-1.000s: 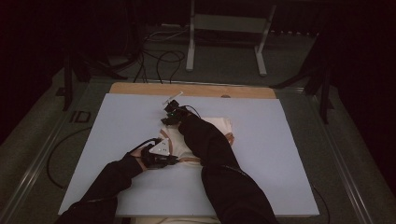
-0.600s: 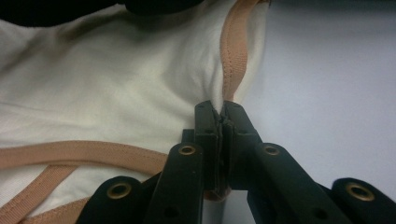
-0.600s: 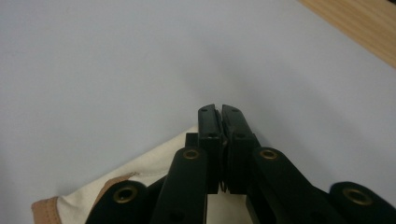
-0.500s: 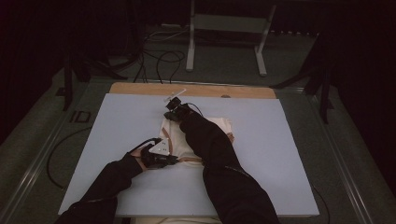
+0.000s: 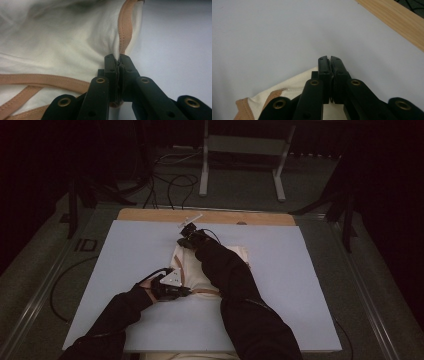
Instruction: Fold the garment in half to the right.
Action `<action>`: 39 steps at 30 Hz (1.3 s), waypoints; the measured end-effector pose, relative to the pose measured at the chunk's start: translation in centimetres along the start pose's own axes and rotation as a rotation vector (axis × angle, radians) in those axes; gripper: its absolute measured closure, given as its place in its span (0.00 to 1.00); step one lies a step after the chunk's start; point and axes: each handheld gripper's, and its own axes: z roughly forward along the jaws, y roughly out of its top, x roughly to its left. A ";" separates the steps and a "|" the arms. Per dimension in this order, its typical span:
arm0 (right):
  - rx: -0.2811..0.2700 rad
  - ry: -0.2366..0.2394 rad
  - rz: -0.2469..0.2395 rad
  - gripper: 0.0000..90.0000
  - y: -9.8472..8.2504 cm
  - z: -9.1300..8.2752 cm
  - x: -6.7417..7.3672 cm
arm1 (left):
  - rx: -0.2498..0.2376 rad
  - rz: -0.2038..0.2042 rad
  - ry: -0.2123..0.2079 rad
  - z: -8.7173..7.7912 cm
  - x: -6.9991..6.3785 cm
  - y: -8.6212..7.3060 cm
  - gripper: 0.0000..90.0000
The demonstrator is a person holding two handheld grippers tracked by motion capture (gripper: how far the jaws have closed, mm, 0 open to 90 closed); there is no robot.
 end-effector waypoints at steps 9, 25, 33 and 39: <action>0.000 0.007 -0.018 0.98 0.1 -0.6 -0.1 | 0.007 0.007 0.003 -0.1 0.0 0.1 0.96; -0.044 -0.008 -0.004 0.98 0.4 -4.3 -1.3 | 0.042 0.061 0.011 -1.0 -0.1 2.5 0.96; -0.063 -0.019 0.004 0.98 0.1 -5.9 -1.9 | 0.066 0.097 0.008 -1.1 -0.3 4.1 0.96; -0.069 -0.035 0.009 0.98 -0.1 -7.1 -2.3 | 0.083 0.119 0.009 -1.2 -0.3 5.2 0.96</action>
